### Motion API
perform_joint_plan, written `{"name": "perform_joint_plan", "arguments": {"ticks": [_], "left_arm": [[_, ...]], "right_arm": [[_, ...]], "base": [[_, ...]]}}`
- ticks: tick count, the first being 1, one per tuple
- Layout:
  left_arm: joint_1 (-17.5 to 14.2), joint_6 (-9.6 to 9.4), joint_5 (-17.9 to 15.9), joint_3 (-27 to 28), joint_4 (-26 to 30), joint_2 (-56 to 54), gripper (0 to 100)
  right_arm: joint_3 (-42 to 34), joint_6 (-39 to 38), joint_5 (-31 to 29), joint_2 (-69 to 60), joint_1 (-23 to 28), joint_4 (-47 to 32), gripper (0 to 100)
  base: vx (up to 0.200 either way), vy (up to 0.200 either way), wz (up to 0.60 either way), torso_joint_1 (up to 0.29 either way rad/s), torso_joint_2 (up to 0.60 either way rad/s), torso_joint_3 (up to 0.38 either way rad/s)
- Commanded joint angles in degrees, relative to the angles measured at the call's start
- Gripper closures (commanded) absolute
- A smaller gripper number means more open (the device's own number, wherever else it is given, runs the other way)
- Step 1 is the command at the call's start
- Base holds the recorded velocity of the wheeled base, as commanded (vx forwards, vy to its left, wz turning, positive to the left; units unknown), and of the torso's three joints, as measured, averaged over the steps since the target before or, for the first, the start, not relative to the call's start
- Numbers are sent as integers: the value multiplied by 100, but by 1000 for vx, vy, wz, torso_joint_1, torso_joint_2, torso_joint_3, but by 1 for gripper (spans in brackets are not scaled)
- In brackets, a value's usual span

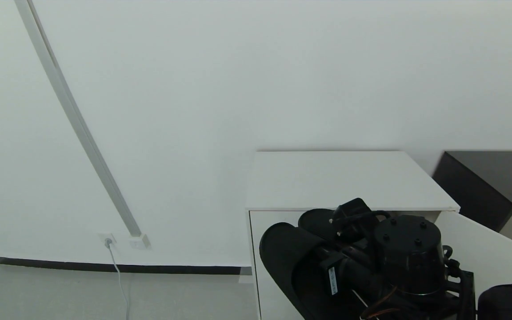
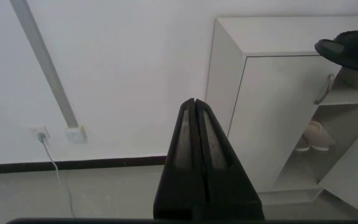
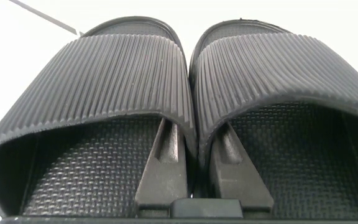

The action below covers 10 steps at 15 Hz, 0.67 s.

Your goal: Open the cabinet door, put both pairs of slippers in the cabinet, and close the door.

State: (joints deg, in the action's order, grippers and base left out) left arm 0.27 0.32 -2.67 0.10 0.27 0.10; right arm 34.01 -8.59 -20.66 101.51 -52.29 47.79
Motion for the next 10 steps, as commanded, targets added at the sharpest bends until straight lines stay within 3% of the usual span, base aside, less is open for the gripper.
{"name": "perform_joint_plan", "arguments": {"ticks": [1,10], "left_arm": [[8,3,3,-1,0,8,100],[0,3,-5,-1,0,8,100]], "right_arm": [[27,-2,1,62,-10,3,100],[44,7,1,71,-62,3,100]], "base": [[0,0,0,0,0,0],[0,-200,0,3,1,3]]}}
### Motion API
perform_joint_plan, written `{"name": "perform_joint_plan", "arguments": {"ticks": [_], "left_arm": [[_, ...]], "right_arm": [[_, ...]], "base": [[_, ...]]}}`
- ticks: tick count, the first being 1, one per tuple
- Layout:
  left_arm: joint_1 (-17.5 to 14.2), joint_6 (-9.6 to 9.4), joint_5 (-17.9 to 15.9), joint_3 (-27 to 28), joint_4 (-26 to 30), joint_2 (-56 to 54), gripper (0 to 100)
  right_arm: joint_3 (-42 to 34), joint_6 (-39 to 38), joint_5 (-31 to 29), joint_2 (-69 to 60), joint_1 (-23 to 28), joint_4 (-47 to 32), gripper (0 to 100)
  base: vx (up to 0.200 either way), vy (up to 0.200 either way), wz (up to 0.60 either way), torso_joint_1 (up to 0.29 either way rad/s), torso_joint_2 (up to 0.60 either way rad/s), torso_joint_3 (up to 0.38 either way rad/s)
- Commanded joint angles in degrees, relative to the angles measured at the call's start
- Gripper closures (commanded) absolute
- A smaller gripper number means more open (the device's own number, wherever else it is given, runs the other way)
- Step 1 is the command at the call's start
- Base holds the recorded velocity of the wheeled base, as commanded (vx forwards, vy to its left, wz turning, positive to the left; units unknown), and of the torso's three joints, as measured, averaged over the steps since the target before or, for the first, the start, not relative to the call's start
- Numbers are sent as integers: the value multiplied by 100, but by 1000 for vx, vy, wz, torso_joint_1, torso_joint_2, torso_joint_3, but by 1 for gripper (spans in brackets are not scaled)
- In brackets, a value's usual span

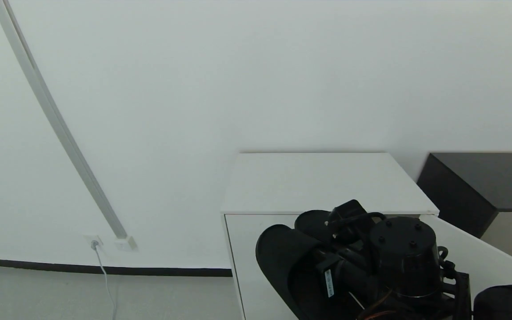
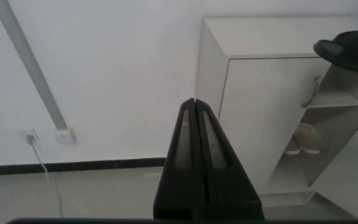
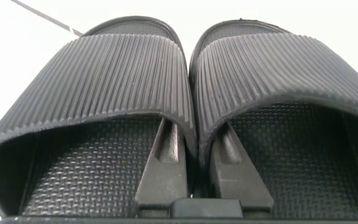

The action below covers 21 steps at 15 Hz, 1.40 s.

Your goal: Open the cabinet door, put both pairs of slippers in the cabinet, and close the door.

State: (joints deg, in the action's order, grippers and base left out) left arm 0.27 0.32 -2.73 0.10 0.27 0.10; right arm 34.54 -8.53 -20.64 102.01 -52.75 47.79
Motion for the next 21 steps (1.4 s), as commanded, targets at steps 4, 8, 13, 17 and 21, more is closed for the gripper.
{"name": "perform_joint_plan", "arguments": {"ticks": [4,8,13,17,21], "left_arm": [[0,3,1,-1,0,8,100],[0,3,9,-1,0,8,100],[8,21,27,-1,-9,8,100],[8,21,18,-1,0,8,100],[0,21,18,-1,-9,8,100]], "right_arm": [[-17,1,7,56,-16,3,100],[-17,-8,7,117,-16,3,100],[-114,-70,-2,144,-60,3,100],[-246,-122,-10,3,-104,11,100],[-474,-43,16,-50,-148,477,100]], "base": [[0,-200,0,0,1,4],[0,-200,0,4,4,-1],[0,-200,0,1,1,-2],[0,-50,0,1,1,1],[0,0,0,0,0,0]]}}
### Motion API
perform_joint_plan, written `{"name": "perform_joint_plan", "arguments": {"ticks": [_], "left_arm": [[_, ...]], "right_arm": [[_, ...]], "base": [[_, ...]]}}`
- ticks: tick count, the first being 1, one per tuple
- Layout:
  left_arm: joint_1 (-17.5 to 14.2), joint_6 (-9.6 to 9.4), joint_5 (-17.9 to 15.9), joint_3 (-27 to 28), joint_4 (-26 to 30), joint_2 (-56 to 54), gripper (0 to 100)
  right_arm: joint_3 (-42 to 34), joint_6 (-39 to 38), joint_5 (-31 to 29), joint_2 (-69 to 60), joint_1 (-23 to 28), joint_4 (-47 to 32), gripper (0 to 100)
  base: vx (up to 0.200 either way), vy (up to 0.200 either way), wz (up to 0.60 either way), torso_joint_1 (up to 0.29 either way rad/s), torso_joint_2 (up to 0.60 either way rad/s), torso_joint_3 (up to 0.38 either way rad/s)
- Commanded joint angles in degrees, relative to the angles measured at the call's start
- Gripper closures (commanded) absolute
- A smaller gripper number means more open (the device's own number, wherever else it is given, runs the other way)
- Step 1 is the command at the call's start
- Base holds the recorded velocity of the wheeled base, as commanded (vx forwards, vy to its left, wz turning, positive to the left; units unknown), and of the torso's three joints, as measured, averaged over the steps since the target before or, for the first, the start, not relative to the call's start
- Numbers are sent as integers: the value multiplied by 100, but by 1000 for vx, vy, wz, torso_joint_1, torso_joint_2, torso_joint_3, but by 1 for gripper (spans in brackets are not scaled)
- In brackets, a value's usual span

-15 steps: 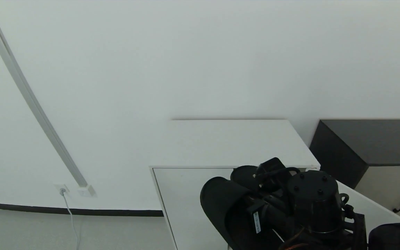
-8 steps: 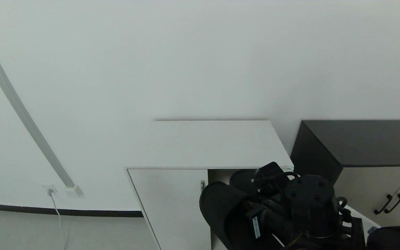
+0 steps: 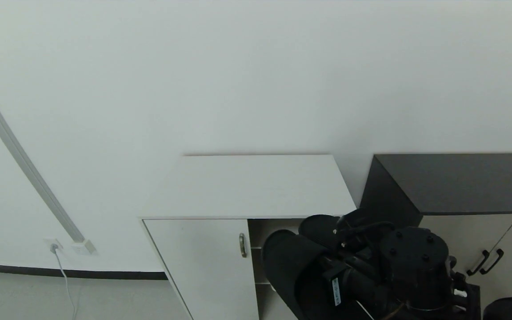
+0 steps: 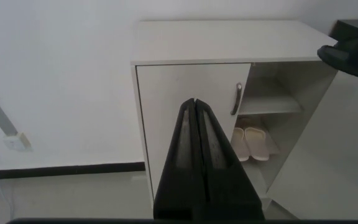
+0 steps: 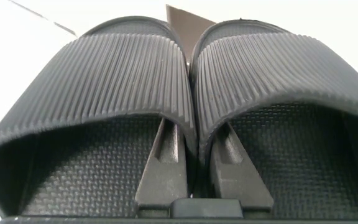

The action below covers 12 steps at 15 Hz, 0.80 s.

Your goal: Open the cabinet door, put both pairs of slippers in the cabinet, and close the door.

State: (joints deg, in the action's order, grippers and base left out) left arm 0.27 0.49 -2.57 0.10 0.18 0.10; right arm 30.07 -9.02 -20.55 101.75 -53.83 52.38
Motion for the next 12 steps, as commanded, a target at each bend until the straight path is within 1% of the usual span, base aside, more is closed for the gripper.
{"name": "perform_joint_plan", "arguments": {"ticks": [1,9,12], "left_arm": [[0,4,2,-1,-1,8,100],[0,4,11,-1,8,8,100],[0,4,11,-1,-1,8,100]], "right_arm": [[-28,6,7,-24,-39,18,100],[-98,76,-19,108,-127,26,100],[-98,85,-28,125,-127,88,100]], "base": [[0,0,0,0,0,0],[0,0,0,0,0,0],[0,0,0,-123,261,146]]}}
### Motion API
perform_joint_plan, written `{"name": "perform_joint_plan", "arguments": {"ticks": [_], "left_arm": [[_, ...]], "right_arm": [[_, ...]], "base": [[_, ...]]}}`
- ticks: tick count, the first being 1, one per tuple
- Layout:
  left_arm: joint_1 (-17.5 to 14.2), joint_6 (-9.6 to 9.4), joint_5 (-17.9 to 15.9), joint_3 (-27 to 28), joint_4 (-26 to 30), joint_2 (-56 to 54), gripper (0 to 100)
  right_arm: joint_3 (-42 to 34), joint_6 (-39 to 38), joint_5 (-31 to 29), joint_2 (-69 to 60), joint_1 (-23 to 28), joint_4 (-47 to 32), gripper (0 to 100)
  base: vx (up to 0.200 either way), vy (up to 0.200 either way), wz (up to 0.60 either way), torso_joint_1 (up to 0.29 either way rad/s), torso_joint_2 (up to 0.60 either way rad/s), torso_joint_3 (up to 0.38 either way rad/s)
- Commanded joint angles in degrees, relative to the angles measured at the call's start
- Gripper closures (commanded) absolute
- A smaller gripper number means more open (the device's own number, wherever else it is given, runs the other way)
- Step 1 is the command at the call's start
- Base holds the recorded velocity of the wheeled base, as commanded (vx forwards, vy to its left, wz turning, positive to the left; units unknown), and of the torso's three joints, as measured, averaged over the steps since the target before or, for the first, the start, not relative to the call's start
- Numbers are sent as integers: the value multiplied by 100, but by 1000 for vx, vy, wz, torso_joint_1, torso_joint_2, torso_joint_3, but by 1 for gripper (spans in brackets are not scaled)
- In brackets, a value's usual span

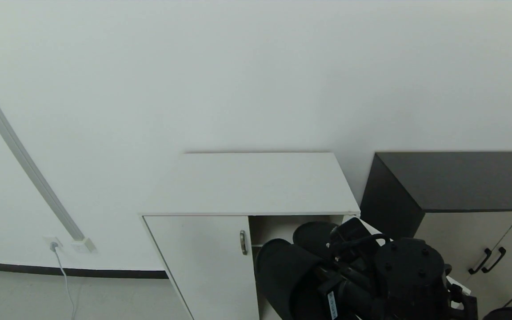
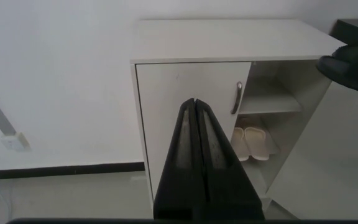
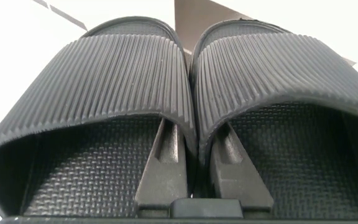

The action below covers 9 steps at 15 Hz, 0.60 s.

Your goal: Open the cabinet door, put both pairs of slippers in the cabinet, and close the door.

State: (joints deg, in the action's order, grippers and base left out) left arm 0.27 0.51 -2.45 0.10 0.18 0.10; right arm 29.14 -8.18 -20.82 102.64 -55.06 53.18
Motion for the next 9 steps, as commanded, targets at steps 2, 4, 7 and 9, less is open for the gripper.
{"name": "perform_joint_plan", "arguments": {"ticks": [2,4,7,9], "left_arm": [[0,2,-1,-1,8,8,100],[0,10,-1,-1,-1,8,100],[0,10,-1,-1,-1,8,100],[8,2,-1,-1,-1,8,100]], "right_arm": [[-4,1,-1,54,5,17,100],[-13,-8,-1,63,13,17,100],[-40,-8,-1,63,5,17,100],[-48,-8,-10,80,5,17,100]], "base": [[0,0,0,-146,352,188],[0,0,0,-164,364,205],[0,0,0,-168,380,211],[0,0,0,-188,408,224]]}}
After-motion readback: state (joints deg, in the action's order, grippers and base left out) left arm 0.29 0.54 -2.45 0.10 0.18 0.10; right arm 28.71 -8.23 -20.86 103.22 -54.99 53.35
